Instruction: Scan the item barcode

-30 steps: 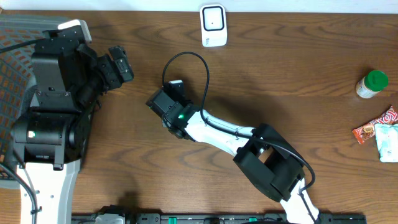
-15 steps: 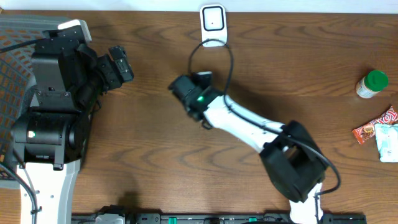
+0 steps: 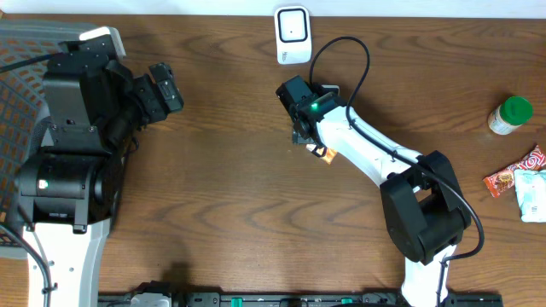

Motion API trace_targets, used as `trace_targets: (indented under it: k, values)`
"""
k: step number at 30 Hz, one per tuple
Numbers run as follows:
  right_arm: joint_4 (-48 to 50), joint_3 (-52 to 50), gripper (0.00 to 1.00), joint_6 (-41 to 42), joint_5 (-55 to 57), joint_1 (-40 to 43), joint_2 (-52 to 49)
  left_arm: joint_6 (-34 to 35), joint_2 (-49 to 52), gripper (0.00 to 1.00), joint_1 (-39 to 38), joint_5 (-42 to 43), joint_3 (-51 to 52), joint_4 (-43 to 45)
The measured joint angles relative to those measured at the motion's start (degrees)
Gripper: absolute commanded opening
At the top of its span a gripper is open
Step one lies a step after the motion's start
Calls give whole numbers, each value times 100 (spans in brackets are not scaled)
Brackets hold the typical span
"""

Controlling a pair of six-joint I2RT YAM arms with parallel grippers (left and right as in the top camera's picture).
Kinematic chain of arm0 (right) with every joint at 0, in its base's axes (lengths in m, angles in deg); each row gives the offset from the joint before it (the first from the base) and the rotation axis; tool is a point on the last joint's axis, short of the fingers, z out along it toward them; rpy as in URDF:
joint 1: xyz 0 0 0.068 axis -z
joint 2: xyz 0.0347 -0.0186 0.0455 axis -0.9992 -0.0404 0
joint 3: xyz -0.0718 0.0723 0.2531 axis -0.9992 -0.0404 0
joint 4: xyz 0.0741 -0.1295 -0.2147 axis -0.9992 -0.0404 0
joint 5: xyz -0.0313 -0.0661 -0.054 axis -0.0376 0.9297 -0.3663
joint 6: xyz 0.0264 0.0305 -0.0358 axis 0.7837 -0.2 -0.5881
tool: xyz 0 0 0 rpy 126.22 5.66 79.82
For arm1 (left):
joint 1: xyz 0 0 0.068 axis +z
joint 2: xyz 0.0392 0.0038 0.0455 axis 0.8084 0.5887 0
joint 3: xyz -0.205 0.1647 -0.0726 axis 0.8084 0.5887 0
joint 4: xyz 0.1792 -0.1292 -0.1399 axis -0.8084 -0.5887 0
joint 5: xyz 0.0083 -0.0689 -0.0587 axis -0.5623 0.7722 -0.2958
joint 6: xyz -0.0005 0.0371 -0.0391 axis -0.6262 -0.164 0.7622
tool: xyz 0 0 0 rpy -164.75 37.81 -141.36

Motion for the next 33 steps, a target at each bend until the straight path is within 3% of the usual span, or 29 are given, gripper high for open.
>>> trace_targets:
  k: [4, 6, 23, 33]
  values:
    - [0, -2, 16, -4, -66, 7, 11, 0, 0, 98, 0, 0, 0, 0]
    - [-20, -2, 1, -22, -101, 7, 35, 0, 0, 98, 0, 0, 0, 0]
    - [-457, -85, 1, 249, -686, 11, 184, 0, 0, 98, 0, 0, 0, 0]
    - [57, -715, 1, 339, -710, 11, 210, 0, 0, 98, 0, 0, 0, 0]
